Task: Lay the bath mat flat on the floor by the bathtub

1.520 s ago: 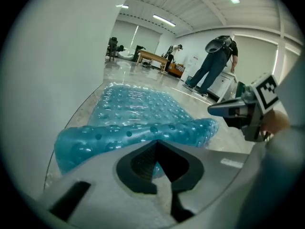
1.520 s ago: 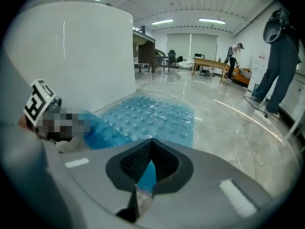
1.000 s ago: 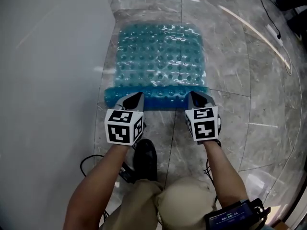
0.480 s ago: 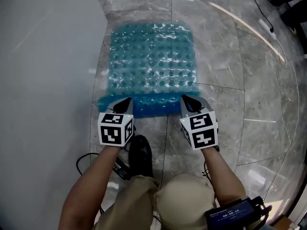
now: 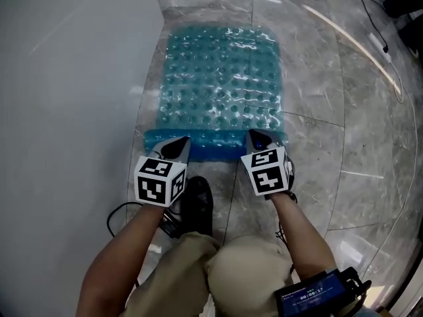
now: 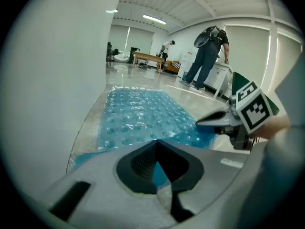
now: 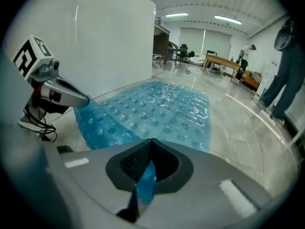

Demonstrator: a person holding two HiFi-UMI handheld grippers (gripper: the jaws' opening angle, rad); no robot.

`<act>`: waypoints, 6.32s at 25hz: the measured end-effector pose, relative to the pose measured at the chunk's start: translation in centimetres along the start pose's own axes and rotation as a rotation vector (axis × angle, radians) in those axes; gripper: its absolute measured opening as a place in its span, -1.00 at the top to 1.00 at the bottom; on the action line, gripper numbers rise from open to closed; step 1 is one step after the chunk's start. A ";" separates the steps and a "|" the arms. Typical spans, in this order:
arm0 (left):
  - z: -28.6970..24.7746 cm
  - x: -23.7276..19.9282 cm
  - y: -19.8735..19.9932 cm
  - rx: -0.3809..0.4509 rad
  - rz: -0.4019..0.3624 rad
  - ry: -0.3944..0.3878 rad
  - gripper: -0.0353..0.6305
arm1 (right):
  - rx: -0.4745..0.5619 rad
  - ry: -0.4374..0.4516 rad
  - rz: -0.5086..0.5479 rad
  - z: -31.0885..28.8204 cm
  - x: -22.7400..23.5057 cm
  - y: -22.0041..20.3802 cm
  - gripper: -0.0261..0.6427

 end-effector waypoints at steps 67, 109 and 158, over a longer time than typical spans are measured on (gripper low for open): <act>5.6 4.5 -7.2 -0.022 0.155 -0.088 0.87 | -0.155 -0.009 0.095 4.9 -9.2 -5.8 0.91; 9.6 10.5 -24.9 -0.185 0.228 -0.065 0.87 | 0.002 -0.024 0.152 13.9 -14.5 -17.4 0.90; 15.0 15.5 -39.4 -0.469 -0.001 -0.248 0.87 | -0.187 0.197 0.367 20.5 -31.1 -37.7 0.90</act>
Point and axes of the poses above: the fingertips, and each gripper's own axes: z backward along the fingers, x to its right, y out of its top, the point moved 6 cm from there along z, backward along the fingers, and after that the axes turned 8 degrees about -x, right-handed, at the moved point
